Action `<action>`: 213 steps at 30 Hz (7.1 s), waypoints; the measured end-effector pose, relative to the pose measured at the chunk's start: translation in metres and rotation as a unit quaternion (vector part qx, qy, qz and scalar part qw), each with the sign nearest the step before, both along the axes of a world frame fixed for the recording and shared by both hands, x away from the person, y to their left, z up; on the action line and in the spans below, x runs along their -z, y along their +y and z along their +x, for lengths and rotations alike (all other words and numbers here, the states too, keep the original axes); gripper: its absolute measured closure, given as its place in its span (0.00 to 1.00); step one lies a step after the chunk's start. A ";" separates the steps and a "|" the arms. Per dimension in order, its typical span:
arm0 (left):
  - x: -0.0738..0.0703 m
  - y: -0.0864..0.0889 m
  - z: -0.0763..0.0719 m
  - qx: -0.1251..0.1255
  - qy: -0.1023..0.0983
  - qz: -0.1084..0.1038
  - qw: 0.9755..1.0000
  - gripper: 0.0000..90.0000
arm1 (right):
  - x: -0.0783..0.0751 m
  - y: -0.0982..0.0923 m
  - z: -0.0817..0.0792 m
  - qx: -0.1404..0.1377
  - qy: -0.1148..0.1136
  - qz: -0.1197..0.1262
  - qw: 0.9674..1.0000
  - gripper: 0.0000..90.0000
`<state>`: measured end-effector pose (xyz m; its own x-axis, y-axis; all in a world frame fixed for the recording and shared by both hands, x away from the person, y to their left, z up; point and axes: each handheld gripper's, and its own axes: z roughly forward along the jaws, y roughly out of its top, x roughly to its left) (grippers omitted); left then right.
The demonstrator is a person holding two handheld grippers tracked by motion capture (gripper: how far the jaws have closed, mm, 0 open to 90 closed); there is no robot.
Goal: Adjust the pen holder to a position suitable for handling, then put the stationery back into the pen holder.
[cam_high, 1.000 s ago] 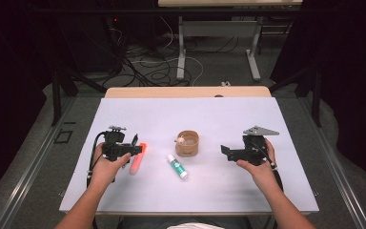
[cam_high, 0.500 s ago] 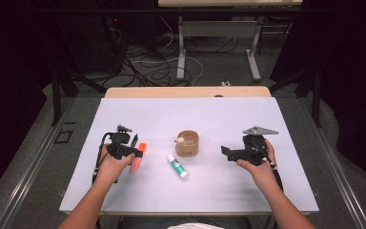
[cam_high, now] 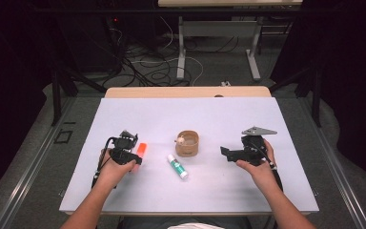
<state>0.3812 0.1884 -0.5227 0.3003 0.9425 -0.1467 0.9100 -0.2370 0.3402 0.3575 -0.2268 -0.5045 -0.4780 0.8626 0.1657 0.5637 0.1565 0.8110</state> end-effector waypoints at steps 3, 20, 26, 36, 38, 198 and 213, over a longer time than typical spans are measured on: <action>0.002 0.000 0.001 -0.001 0.002 0.008 1.000 0.66 | 0.001 0.001 0.000 -0.002 -0.001 -0.002 1.000 0.04; 0.006 -0.003 0.000 -0.010 0.017 0.017 1.000 0.72 | 0.001 0.000 0.001 -0.007 0.001 -0.005 1.000 0.07; 0.006 -0.003 0.001 -0.023 0.022 0.012 0.999 0.73 | 0.002 0.000 0.001 -0.007 0.002 -0.006 1.000 0.07; 0.005 -0.001 0.002 -0.037 0.034 -0.006 0.999 0.73 | 0.003 0.000 0.001 -0.009 0.003 -0.008 1.000 0.07; 0.005 0.000 0.002 -0.036 0.035 -0.007 0.999 0.73 | 0.003 0.000 0.001 -0.009 0.004 -0.007 1.000 0.07; -0.026 -0.102 -0.091 0.226 -0.254 -0.146 0.929 0.74 | -0.020 0.082 0.002 -0.098 0.211 0.240 0.943 0.78; -0.025 -0.102 -0.091 0.226 -0.251 -0.146 0.930 0.74 | -0.019 0.082 0.003 -0.095 0.221 0.249 0.938 0.80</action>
<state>0.2902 0.0862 -0.4981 0.7561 0.6452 -0.1096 0.4480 -0.3881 0.8054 0.3602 -0.1448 -0.4857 -0.4052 0.5308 0.7444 0.8625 -0.0482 0.5038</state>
